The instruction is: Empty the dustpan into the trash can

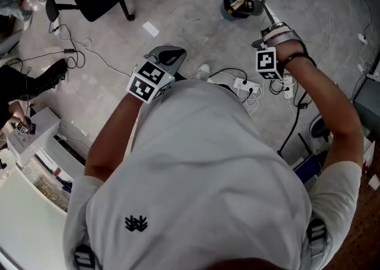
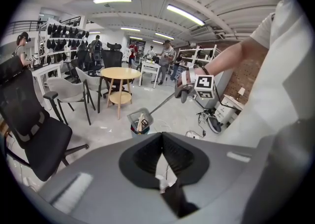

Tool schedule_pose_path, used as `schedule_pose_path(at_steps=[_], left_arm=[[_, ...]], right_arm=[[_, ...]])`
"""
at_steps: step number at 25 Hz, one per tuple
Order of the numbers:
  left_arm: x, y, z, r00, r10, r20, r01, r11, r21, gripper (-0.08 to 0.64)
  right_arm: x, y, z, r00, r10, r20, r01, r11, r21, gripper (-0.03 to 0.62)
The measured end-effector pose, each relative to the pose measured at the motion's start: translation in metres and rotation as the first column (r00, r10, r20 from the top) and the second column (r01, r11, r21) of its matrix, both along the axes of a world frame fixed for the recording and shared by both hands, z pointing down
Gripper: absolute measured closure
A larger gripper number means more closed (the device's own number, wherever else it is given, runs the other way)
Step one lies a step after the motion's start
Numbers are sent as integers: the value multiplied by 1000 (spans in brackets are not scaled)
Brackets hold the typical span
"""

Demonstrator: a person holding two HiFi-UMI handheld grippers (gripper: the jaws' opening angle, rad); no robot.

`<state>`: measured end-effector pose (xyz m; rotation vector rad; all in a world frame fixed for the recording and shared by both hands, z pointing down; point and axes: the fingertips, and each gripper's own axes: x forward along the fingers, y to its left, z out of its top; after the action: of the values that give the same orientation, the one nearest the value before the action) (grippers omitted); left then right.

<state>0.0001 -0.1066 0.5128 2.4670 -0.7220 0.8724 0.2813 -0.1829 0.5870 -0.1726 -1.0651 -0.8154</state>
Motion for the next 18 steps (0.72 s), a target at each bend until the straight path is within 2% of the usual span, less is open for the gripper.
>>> schedule_pose_path(at_steps=[10,18], left_arm=[[-6,1,-5,1000,-4,-1,4,1000,9,503],[-6,8,-3,1000,4,1,-4,1000,8,503]], right_arm=[[13,3,-10,996,-37,-84,40,998,40,592],[4,3,-15,990,-62,-126,75,992,105,592]])
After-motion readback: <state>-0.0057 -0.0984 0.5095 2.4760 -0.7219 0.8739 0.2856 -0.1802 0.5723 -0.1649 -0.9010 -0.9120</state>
